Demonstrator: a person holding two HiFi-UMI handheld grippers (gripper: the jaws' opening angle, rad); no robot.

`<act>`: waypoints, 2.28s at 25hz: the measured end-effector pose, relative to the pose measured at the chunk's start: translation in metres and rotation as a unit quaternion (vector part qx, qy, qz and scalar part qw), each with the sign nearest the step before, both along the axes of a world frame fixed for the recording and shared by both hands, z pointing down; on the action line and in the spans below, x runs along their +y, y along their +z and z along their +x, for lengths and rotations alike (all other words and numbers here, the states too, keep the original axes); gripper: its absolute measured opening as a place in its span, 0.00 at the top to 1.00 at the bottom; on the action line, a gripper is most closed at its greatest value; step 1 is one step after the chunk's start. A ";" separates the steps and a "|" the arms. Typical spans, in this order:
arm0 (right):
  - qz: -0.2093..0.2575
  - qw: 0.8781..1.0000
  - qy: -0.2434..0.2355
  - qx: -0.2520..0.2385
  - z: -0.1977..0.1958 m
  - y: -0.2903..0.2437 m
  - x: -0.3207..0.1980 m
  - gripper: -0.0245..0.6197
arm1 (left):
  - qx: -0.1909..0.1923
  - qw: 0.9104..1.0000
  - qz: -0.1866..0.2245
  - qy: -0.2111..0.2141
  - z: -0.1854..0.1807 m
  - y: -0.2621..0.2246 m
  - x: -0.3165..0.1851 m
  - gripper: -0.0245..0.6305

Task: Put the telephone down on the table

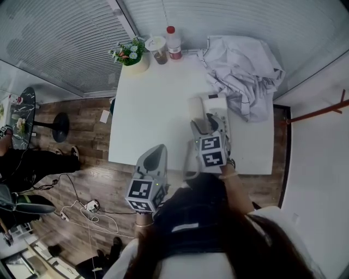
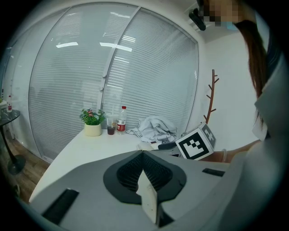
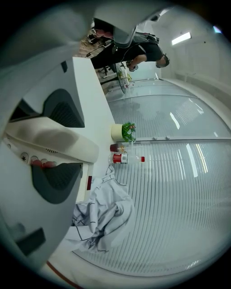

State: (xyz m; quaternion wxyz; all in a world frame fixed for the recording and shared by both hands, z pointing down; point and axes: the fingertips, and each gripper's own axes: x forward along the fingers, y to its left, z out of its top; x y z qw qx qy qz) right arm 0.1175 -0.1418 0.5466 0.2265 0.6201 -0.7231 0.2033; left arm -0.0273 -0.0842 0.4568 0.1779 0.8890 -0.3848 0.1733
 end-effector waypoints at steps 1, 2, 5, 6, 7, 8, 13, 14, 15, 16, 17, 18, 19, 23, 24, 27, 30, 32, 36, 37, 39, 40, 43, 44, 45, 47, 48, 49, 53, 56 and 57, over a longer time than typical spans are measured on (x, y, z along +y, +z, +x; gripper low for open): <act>-0.003 1.000 0.000 0.000 0.000 0.002 -0.001 0.56 | 0.000 1.000 -0.001 0.000 0.000 0.000 0.000 0.97; -0.005 1.000 0.000 0.000 0.000 0.004 -0.001 0.56 | -0.001 1.000 -0.002 -0.001 0.000 0.001 -0.001 0.97; -0.012 1.000 0.001 0.000 0.000 0.009 -0.002 0.56 | -0.003 1.000 -0.007 -0.003 0.001 0.003 -0.001 0.97; -0.014 1.000 0.001 -0.001 -0.001 0.010 -0.002 0.56 | -0.004 1.000 -0.009 -0.003 0.001 0.004 -0.001 0.97; -0.016 1.000 0.001 -0.003 -0.002 0.012 -0.003 0.56 | -0.005 1.000 -0.010 -0.003 0.001 0.005 -0.002 0.97; -0.019 1.000 0.001 -0.005 -0.002 0.013 -0.003 0.56 | -0.005 1.000 -0.012 -0.003 0.002 0.005 -0.003 0.97; -0.026 1.000 0.005 -0.017 -0.005 0.019 -0.005 0.56 | -0.009 1.000 -0.018 -0.004 0.005 0.008 -0.004 0.97; -0.027 0.999 0.007 -0.020 -0.005 0.021 -0.005 0.56 | -0.010 1.000 -0.018 -0.005 0.005 0.008 -0.004 0.97; -0.028 0.999 0.009 -0.022 -0.005 0.022 -0.005 0.55 | -0.012 1.000 -0.019 -0.006 0.005 0.009 -0.004 0.97; -0.030 0.999 0.011 -0.025 -0.005 0.023 -0.006 0.53 | -0.013 1.000 -0.019 -0.006 0.006 0.010 -0.004 0.97; -0.031 0.999 0.013 -0.028 -0.005 0.024 -0.006 0.53 | -0.015 1.000 -0.020 -0.007 0.006 0.010 -0.004 0.97; -0.031 0.999 0.016 -0.032 -0.006 0.025 -0.007 0.53 | -0.016 1.000 -0.021 -0.008 0.006 0.010 -0.003 0.97; -0.031 0.999 0.018 -0.035 -0.006 0.025 -0.007 0.53 | -0.016 1.000 -0.023 -0.009 0.006 0.011 -0.003 0.97; -0.031 0.999 0.020 -0.037 -0.006 0.028 -0.009 0.53 | -0.017 0.999 -0.026 -0.014 0.008 0.012 -0.002 0.97; -0.032 0.999 0.020 -0.037 -0.007 0.029 -0.009 0.53 | -0.020 0.999 -0.025 -0.015 0.008 0.012 -0.002 0.97; -0.035 0.998 0.020 -0.039 -0.007 0.030 -0.009 0.53 | -0.022 0.999 -0.026 -0.019 0.007 0.013 0.000 0.97; -0.036 0.998 0.021 -0.042 -0.009 0.031 -0.010 0.56 | -0.023 0.999 -0.023 -0.022 0.007 0.012 0.000 0.97; -0.035 0.998 0.025 -0.041 -0.008 0.031 -0.010 0.57 | -0.024 0.999 -0.019 -0.025 0.006 0.010 0.000 0.97; -0.035 0.997 0.047 -0.041 -0.007 0.031 -0.010 0.58 | -0.024 0.999 -0.016 -0.030 0.001 0.006 0.001 0.97; -0.035 0.997 0.053 -0.039 -0.007 0.031 -0.010 0.58 | -0.024 0.999 -0.016 -0.031 -0.001 0.006 0.002 0.97; -0.035 0.997 0.062 -0.034 -0.006 0.032 -0.010 0.58 | -0.023 0.999 -0.015 -0.033 -0.004 0.005 0.002 0.97; -0.034 0.997 0.066 -0.031 -0.006 0.032 -0.010 0.59 | -0.022 0.999 -0.014 -0.033 -0.006 0.005 0.002 0.97; -0.034 0.996 0.078 -0.025 -0.005 0.033 -0.010 0.60 | -0.019 0.999 -0.011 -0.031 -0.011 0.003 0.000 0.97; -0.035 0.996 0.082 -0.025 -0.005 0.033 -0.010 0.60 | -0.018 0.999 -0.010 -0.030 -0.014 0.002 -0.001 0.97; -0.037 0.995 0.085 -0.025 -0.005 0.032 -0.010 0.61 | -0.017 0.999 -0.009 -0.030 -0.016 0.001 -0.002 0.97; -0.039 0.995 0.090 -0.024 -0.005 0.033 -0.009 0.61 | -0.016 0.999 -0.008 -0.031 -0.022 0.000 -0.003 0.97; -0.039 0.995 0.092 -0.023 -0.005 0.033 -0.009 0.61 | -0.016 0.999 -0.007 -0.031 -0.024 -0.001 -0.004 0.97; -0.040 0.995 0.093 -0.020 -0.004 0.033 -0.009 0.61 | -0.015 0.999 -0.007 -0.030 -0.026 -0.001 -0.004 0.97; -0.045 0.994 0.097 -0.015 -0.004 0.031 -0.009 0.62 | -0.012 0.999 -0.005 -0.029 -0.036 -0.003 -0.007 0.97; -0.046 0.994 0.099 -0.008 -0.003 0.029 -0.009 0.62 | -0.009 1.000 -0.005 -0.029 -0.043 -0.004 -0.010 0.97; -0.046 0.994 0.099 -0.006 -0.002 0.029 -0.009 0.62 | -0.008 1.000 -0.005 -0.029 -0.045 -0.004 -0.010 0.97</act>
